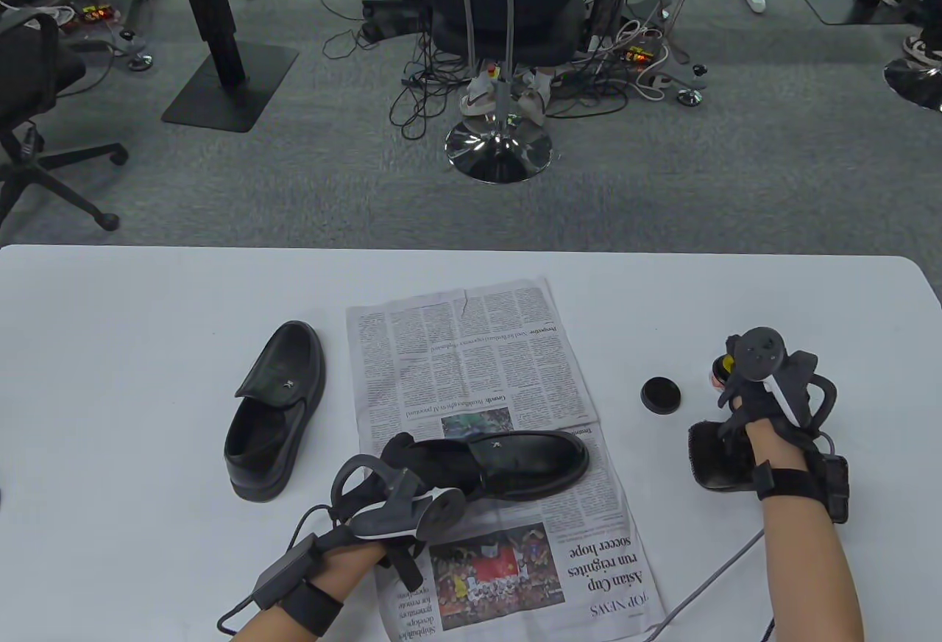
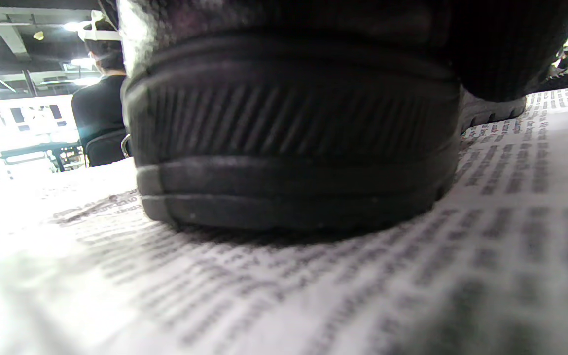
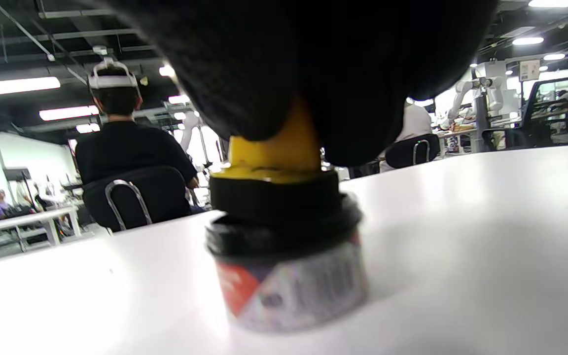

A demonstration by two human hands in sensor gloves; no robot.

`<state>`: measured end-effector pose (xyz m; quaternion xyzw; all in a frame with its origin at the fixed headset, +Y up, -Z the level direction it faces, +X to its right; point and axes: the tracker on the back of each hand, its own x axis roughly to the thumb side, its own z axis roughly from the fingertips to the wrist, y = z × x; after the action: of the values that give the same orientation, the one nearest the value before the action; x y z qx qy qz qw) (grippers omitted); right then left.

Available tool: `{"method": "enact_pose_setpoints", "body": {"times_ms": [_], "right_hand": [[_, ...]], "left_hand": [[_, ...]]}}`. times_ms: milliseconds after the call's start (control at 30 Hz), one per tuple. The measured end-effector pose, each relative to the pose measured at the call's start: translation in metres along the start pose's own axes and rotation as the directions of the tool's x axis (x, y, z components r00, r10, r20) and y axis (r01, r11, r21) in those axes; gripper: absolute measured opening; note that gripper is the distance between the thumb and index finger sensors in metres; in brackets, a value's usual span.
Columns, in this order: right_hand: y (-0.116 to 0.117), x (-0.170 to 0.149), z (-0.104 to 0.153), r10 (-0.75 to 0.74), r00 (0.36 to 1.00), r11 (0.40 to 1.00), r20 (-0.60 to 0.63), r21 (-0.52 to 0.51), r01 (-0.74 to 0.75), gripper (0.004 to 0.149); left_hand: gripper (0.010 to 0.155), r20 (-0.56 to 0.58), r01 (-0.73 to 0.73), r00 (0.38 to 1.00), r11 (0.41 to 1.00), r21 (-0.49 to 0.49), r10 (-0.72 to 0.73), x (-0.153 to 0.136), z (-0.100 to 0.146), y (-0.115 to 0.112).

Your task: Dip and apply built-in sponge shoe polish on shoes

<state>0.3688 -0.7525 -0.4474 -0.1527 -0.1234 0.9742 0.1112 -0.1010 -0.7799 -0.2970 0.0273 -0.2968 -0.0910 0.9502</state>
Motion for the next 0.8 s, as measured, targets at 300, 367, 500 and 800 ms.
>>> {"method": "enact_pose_setpoints", "body": {"times_ms": [300, 367, 500, 800], "right_hand": [[-0.03, 0.119, 0.053, -0.322, 0.815, 0.946, 0.482, 0.129, 0.298, 0.043], [-0.029, 0.151, 0.077, -0.378, 0.738, 0.925, 0.559, 0.211, 0.315, 0.043], [-0.015, 0.22, 0.143, -0.491, 0.571, 0.869, 0.658, 0.419, 0.265, 0.043], [0.01, 0.24, 0.172, -0.261, 0.614, 0.965, 0.745, 0.212, 0.152, 0.042]], "left_hand": [[0.035, 0.0, 0.0, 1.0, 1.0, 0.0, 0.0, 0.0, 0.0, 0.0], [0.035, 0.0, 0.0, 1.0, 1.0, 0.0, 0.0, 0.0, 0.0, 0.0], [0.035, 0.0, 0.0, 1.0, 1.0, 0.0, 0.0, 0.0, 0.0, 0.0], [0.035, -0.002, 0.003, 1.0, 1.0, 0.0, -0.003, 0.0, 0.0, 0.0]]}}
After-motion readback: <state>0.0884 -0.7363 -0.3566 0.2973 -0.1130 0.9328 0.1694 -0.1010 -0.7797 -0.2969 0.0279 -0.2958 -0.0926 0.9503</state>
